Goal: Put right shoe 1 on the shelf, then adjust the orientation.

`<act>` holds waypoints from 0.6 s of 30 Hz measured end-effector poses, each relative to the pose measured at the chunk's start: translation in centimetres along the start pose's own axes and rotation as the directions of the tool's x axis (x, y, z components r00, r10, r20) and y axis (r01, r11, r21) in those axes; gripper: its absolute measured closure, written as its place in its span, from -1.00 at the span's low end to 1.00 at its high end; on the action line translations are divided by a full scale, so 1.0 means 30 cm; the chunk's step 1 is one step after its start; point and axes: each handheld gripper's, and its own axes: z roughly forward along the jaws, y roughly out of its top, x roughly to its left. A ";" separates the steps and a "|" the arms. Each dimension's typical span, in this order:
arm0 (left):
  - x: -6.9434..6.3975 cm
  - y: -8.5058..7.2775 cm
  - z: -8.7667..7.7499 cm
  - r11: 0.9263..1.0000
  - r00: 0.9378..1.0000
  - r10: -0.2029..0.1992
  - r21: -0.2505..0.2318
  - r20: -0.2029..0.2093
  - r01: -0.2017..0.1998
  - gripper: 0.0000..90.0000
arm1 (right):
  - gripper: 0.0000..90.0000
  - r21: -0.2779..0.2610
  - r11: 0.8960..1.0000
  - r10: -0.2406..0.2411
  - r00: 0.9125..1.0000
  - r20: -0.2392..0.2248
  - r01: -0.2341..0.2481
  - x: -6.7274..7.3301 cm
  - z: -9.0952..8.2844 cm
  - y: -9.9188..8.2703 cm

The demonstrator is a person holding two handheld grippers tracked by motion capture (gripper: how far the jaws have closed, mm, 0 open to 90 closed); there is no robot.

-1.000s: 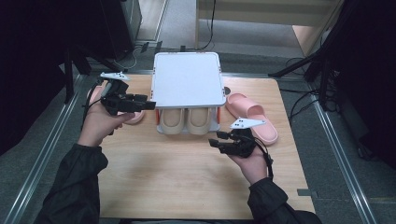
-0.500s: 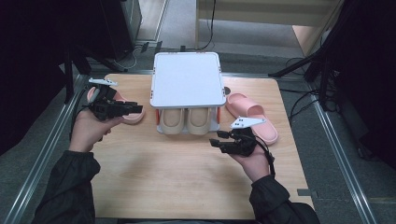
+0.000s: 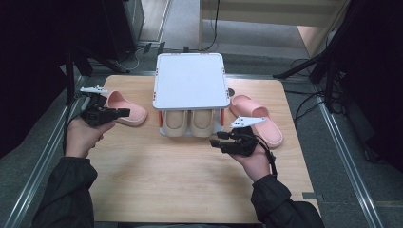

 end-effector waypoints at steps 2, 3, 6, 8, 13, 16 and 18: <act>0.017 -0.007 0.004 1.000 1.000 -0.013 -0.002 -0.005 0.013 0.97 | 0.20 0.010 1.000 -0.007 1.000 0.001 0.007 0.004 0.006 0.000; 0.026 -0.011 0.007 1.000 1.000 -0.017 -0.002 -0.011 0.017 0.97 | 0.20 0.013 1.000 -0.008 1.000 0.000 0.008 0.006 0.009 -0.001; 0.050 -0.018 0.018 0.999 0.999 -0.037 -0.008 -0.025 0.037 0.97 | 0.20 0.020 1.000 -0.009 1.000 0.001 0.009 0.008 0.012 -0.003; 0.063 -0.021 0.032 0.999 0.998 -0.045 -0.011 -0.038 0.045 0.97 | 0.20 0.023 1.000 -0.009 1.000 0.004 0.009 0.008 0.011 -0.004; 0.113 -0.025 0.074 0.997 0.994 -0.079 0.014 -0.069 0.080 0.97 | 0.21 0.015 1.000 -0.001 1.000 0.012 0.000 0.006 -0.002 -0.011; 0.141 -0.025 0.097 0.995 0.993 -0.096 0.017 -0.072 0.097 0.98 | 0.21 0.013 1.000 -0.001 1.000 0.024 0.001 0.004 -0.014 -0.021; 0.160 -0.023 0.110 0.994 0.992 -0.104 0.012 -0.078 0.105 0.98 | 0.21 0.015 1.000 0.005 0.999 0.032 -0.006 0.002 -0.020 -0.027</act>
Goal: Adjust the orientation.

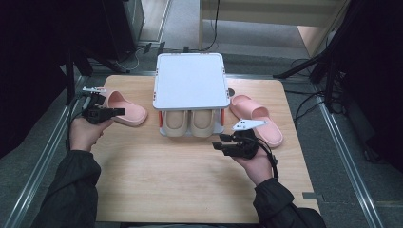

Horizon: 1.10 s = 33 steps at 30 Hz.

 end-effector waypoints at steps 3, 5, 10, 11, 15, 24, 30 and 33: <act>0.024 0.002 0.022 1.000 1.000 -0.020 -0.009 -0.003 0.020 0.98 | 0.21 0.000 1.000 0.006 1.000 0.012 -0.006 -0.001 -0.012 -0.014; 0.028 0.011 0.030 1.000 1.000 -0.014 0.005 -0.006 0.014 0.98 | 0.21 -0.001 1.000 0.008 1.000 0.019 -0.008 0.000 -0.020 -0.020; 0.041 0.027 0.059 1.000 1.000 -0.014 0.014 -0.020 0.014 0.98 | 0.21 -0.008 1.000 0.017 0.999 0.031 -0.017 0.000 -0.035 -0.036; 0.047 0.028 0.069 1.000 0.999 -0.008 0.017 -0.037 0.009 0.98 | 0.21 -0.005 1.000 0.022 0.999 0.033 -0.021 0.001 -0.037 -0.040; 0.072 0.027 0.098 0.999 0.998 -0.025 0.027 -0.055 0.027 0.98 | 0.21 -0.001 1.000 0.023 0.999 0.042 -0.023 0.003 -0.042 -0.050; 0.111 0.029 0.143 0.999 0.995 -0.036 0.034 -0.094 0.039 0.97 | 0.19 0.007 0.999 0.033 0.998 0.062 -0.033 0.009 -0.057 -0.071; 0.145 0.018 0.154 0.997 0.992 -0.073 0.030 -0.100 0.077 0.97 | 0.19 0.006 0.999 0.035 0.997 0.065 -0.036 0.007 -0.063 -0.079; 0.162 0.007 0.161 0.994 0.990 -0.093 0.041 -0.106 0.098 0.96 | 0.19 0.010 0.999 0.034 0.997 0.065 -0.035 0.006 -0.063 -0.080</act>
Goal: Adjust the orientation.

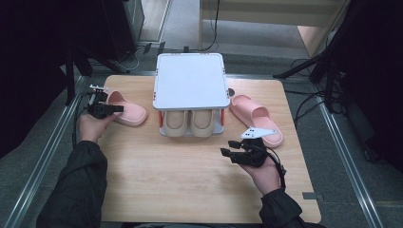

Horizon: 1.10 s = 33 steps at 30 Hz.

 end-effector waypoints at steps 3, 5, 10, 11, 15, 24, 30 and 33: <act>0.016 -0.007 -0.003 1.000 1.000 -0.015 -0.004 0.000 0.015 0.96 | 0.19 0.001 1.000 0.001 1.000 -0.001 -0.001 0.000 0.002 0.000; 0.026 -0.012 -0.007 1.000 1.000 -0.018 -0.007 0.000 0.018 0.96 | 0.18 0.003 1.000 0.000 1.000 -0.001 0.000 0.001 0.003 0.001; 0.038 -0.027 -0.021 1.000 1.000 -0.025 -0.014 -0.005 0.025 0.94 | 0.18 0.001 1.000 -0.008 1.000 -0.005 0.008 0.000 0.004 0.005; 0.039 -0.030 -0.023 0.999 1.000 -0.030 -0.014 -0.003 0.030 0.94 | 0.18 0.002 1.000 -0.005 1.000 -0.005 0.005 0.000 0.005 0.006; 0.047 -0.040 -0.035 1.000 1.000 -0.028 -0.010 -0.003 0.028 0.94 | 0.18 0.002 1.000 -0.010 1.000 -0.011 0.010 -0.001 0.012 0.012; 0.068 -0.069 -0.070 0.999 0.999 -0.034 0.001 -0.009 0.034 0.93 | 0.18 0.009 0.999 -0.034 0.999 -0.022 0.034 0.002 0.035 0.030; 0.075 -0.085 -0.089 1.000 0.999 -0.027 0.001 -0.019 0.027 0.92 | 0.18 0.012 0.999 -0.047 0.998 -0.038 0.048 0.006 0.052 0.042; 0.092 -0.096 -0.103 0.999 0.999 -0.040 -0.002 -0.027 0.040 0.91 | 0.18 0.015 0.999 -0.051 0.998 -0.043 0.052 0.010 0.060 0.046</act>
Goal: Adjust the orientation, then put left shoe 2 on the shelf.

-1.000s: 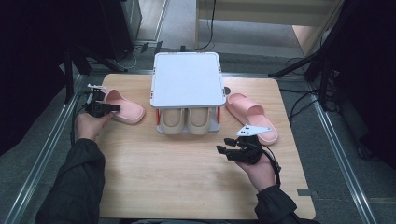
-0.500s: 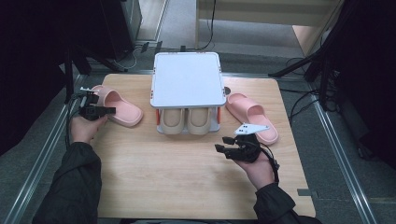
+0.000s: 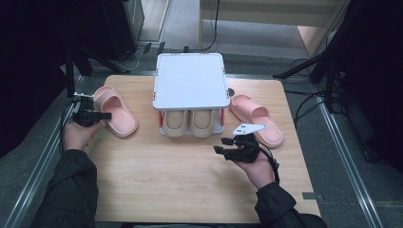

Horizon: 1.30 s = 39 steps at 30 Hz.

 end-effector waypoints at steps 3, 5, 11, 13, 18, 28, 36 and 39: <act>0.010 -0.008 -0.010 1.000 1.000 -0.012 -0.003 0.001 0.012 0.91 | 0.18 0.004 1.000 -0.005 1.000 -0.006 0.005 0.002 0.006 0.005; 0.015 -0.012 -0.018 1.000 1.000 -0.006 0.001 -0.011 0.006 0.91 | 0.18 0.007 1.000 -0.004 1.000 -0.010 0.004 0.002 0.009 0.008; 0.037 -0.023 -0.033 1.000 0.999 -0.024 -0.009 -0.022 0.024 0.88 | 0.18 0.009 1.000 -0.013 1.000 -0.015 0.013 0.004 0.018 0.015; 0.037 -0.025 -0.034 0.999 0.999 -0.035 -0.013 -0.012 0.035 0.86 | 0.18 0.011 1.000 -0.014 1.000 -0.019 0.014 0.005 0.020 0.017; 0.010 -0.017 -0.056 1.000 1.000 -0.010 -0.015 0.017 0.011 0.74 | 0.18 0.014 1.000 -0.013 1.000 -0.024 0.013 0.006 0.025 0.024; -0.008 -0.007 -0.122 0.998 1.000 -0.003 -0.055 0.018 0.004 0.20 | 0.18 0.021 1.000 -0.020 0.999 -0.035 0.021 0.010 0.036 0.030; 0.020 -0.017 -0.126 0.998 1.000 -0.015 -0.053 -0.009 0.015 0.04 | 0.19 0.026 0.999 -0.019 0.999 -0.037 0.020 0.008 0.043 0.034; 0.031 -0.016 -0.119 0.998 1.000 -0.020 -0.056 -0.011 0.020 0.02 | 0.19 0.027 0.999 -0.017 0.999 -0.035 0.017 0.006 0.041 0.033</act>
